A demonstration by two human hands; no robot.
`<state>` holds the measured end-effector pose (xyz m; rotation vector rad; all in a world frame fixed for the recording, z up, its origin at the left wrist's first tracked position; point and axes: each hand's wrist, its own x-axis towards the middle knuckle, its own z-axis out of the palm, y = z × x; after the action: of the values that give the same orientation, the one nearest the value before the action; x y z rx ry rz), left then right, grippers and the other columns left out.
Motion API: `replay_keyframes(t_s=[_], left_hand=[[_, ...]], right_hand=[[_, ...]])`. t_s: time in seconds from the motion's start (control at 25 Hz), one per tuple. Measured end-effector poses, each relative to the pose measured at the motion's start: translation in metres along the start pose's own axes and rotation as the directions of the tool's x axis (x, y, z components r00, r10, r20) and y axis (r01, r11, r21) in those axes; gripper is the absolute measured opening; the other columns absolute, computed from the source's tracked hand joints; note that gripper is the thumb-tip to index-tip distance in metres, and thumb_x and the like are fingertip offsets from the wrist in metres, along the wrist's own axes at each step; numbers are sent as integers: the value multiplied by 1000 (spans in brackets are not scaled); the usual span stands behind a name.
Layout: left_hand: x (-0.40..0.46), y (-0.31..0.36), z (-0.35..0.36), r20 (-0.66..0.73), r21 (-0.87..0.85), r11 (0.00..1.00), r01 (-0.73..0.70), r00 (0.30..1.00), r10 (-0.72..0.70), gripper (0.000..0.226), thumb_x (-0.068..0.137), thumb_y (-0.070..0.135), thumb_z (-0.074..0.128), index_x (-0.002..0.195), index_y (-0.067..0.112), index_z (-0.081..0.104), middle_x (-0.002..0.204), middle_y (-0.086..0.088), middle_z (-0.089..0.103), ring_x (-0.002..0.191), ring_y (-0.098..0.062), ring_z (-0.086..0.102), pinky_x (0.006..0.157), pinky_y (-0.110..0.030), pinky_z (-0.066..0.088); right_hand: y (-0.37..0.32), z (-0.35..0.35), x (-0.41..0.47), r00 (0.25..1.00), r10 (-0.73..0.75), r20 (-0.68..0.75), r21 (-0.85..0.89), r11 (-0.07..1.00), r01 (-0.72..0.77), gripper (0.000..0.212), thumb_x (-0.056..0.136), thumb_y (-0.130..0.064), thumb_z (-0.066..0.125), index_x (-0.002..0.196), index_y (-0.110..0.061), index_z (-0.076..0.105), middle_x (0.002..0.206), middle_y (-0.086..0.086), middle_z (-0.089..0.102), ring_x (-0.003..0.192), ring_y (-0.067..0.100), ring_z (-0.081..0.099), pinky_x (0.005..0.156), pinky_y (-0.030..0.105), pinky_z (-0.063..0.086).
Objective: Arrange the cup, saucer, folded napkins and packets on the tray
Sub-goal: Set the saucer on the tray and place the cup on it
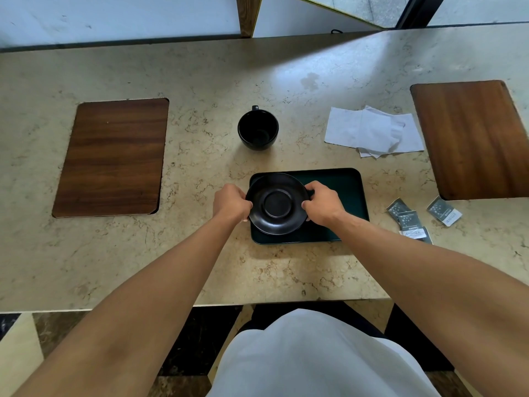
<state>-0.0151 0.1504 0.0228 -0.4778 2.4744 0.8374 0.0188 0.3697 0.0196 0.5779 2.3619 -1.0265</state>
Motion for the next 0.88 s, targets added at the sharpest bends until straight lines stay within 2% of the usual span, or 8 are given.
replay_keyframes(t_s=[0.24, 0.6, 0.88], left_hand=[[1, -3, 2, -10, -20, 1000, -6, 1000, 6, 11, 89, 3, 72, 79, 7, 75, 71, -11, 75, 61, -21, 76, 73, -40, 66], [1, -6, 5, -18, -40, 999, -30, 999, 29, 9, 92, 8, 71, 85, 6, 75, 73, -12, 76, 63, -22, 76, 77, -40, 65], [3, -4, 3, -5, -39, 999, -20, 1000, 19, 9, 92, 9, 72, 85, 5, 75, 70, -11, 75, 59, -21, 75, 74, -39, 65]], right_hand=[[2, 2, 1, 1000, -11, -9, 22, 1000, 11, 42, 99, -8, 58, 140, -18, 52, 117, 12, 70, 100, 32, 71, 92, 45, 60], [3, 4, 3, 1000, -18, -15, 27, 999, 18, 44, 101, -12, 59, 144, -17, 49, 121, 12, 68, 105, 32, 70, 95, 47, 59], [2, 4, 4, 1000, -9, -8, 20, 1000, 9, 42, 100, -13, 58, 141, -17, 50, 117, 11, 69, 100, 31, 71, 92, 47, 60]])
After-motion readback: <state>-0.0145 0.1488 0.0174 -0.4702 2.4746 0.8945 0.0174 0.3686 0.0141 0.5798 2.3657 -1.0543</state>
